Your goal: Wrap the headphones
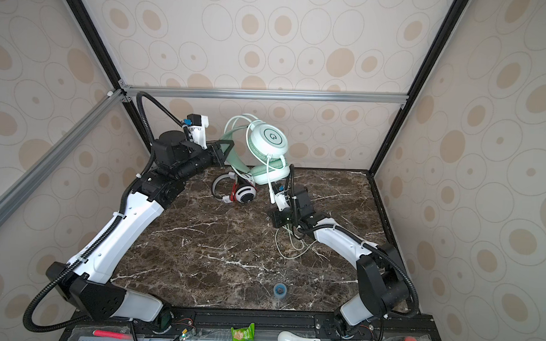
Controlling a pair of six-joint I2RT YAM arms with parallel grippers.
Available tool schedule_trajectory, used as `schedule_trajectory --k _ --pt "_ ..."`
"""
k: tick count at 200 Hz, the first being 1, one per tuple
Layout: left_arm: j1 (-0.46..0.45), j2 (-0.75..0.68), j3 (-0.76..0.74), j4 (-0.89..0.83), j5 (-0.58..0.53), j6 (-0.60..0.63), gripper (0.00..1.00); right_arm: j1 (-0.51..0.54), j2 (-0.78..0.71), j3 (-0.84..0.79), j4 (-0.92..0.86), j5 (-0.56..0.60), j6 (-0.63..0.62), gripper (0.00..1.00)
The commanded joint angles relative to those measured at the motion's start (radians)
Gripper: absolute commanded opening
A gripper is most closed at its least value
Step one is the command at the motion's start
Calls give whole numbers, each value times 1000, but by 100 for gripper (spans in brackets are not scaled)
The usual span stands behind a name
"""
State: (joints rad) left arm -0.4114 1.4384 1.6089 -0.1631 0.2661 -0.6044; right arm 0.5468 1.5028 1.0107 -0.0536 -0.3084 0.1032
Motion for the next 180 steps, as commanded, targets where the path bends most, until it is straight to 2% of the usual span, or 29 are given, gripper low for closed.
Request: schedule_trajectory --k 1,34,58,75,137,180 --pt "10 1 5 196 -48 -163 0 53 -31 -23 -101 138 -57 0" --pt "13 10 -30 219 -130 -267 0 138 -50 -35 -149 251 -82 0" --pt "15 22 -19 131 -235 -356 0 159 -79 -53 -159 289 -73 0" --pt "18 42 3 60 -270 -407 0 169 -95 -53 -183 315 -73 0" --pt "19 73 40 -49 -394 -475 0 175 -164 -104 -158 313 -46 0" --pt "20 104 57 -70 -429 -520 0 177 -201 -103 -174 325 -35 0"
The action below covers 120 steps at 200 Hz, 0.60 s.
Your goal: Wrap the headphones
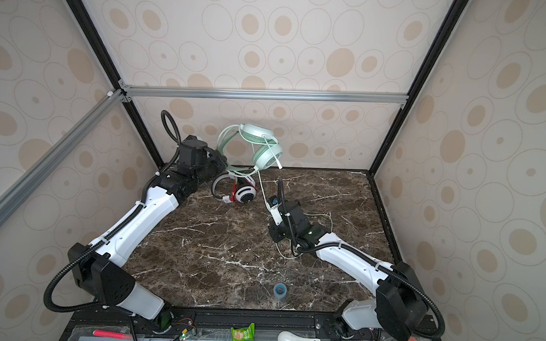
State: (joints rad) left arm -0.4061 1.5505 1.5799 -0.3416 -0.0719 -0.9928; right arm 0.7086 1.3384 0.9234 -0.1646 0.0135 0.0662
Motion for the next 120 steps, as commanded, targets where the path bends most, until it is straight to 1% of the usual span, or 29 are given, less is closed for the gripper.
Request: schedule_trajectory --k 1,43,79,100,120 --pt "15 -8 86 108 -92 -133 0 14 -38 -15 -64 3 3 0" --pt "15 4 81 104 -110 -156 0 24 -84 -13 -83 12 26 0" --pt "15 15 86 86 -124 -122 0 46 -99 19 -131 58 0 0" --pt "15 21 100 49 -157 -94 0 65 -97 66 -164 91 -31 0" --pt "13 14 102 19 -206 -50 0 107 -73 139 -240 148 -89 0"
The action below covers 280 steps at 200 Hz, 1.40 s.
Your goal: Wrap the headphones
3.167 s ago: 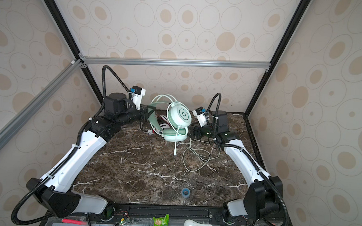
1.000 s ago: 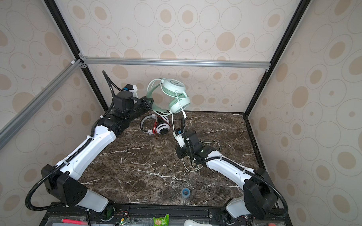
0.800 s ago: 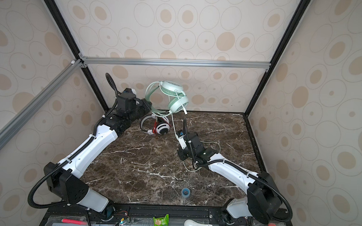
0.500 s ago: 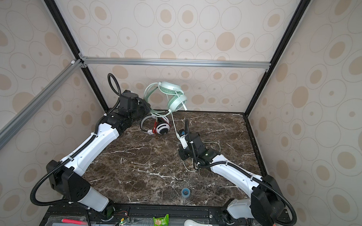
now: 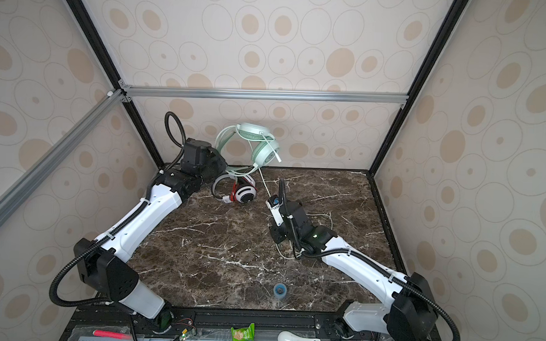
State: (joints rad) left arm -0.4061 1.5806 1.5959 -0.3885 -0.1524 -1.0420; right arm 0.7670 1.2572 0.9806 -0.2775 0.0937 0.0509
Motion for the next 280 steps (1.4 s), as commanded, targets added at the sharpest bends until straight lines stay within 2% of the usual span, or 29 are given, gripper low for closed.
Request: schedule_trajectory --k 1,33,82,122,169,207,222,244,280 --pt "14 -17 86 63 -128 1 0 51 9 86 -130 71 -77 0" --pt "14 -28 65 25 -208 86 0 98 43 192 -182 100 -147 0" --pt "5 -31 19 2 -288 177 0 132 78 333 -266 27 -235 0" --pt "-50 17 70 -81 -418 352 0 133 125 475 -368 4 -269 0" --pt "-113 17 23 -45 -547 575 0 133 187 614 -475 4 -271 0" --pt "-135 18 22 -8 -534 731 0 132 209 664 -531 31 -268 0" --pt "-137 28 31 -14 -481 778 0 130 226 699 -560 52 -265 0" --pt "-141 44 47 -54 -429 798 0 129 253 752 -600 69 -265 0" --pt "-148 5 -22 -24 -339 847 0 129 279 811 -636 110 -216 0"
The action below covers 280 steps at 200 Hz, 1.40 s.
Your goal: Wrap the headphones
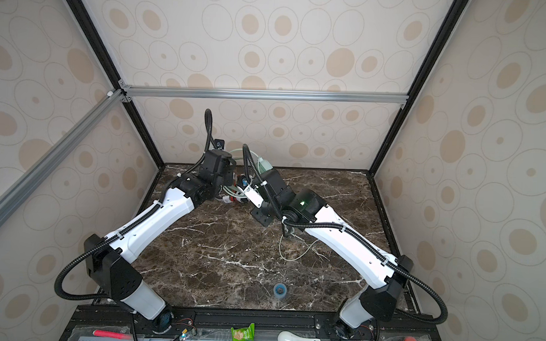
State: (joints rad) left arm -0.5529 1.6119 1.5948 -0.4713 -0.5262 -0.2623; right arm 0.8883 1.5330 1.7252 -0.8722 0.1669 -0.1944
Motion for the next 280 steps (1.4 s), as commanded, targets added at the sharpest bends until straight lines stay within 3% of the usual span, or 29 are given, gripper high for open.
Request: schedule_trajectory --k 1,60,219,257,280 --pt "-1 -28 -22 61 38 71 0 8 5 69 -44 38 32 0" --pt "-13 -55 -77 66 262 215 0 8 76 157 -54 54 58 0" --pt "-18 -132 -96 105 462 280 0 -4 86 99 135 -41 193 0" --pt "-18 -138 -97 99 440 280 0 -11 80 85 146 -47 199 0" --pt "-18 -135 -90 76 355 298 0 -14 70 92 103 -2 181 0"
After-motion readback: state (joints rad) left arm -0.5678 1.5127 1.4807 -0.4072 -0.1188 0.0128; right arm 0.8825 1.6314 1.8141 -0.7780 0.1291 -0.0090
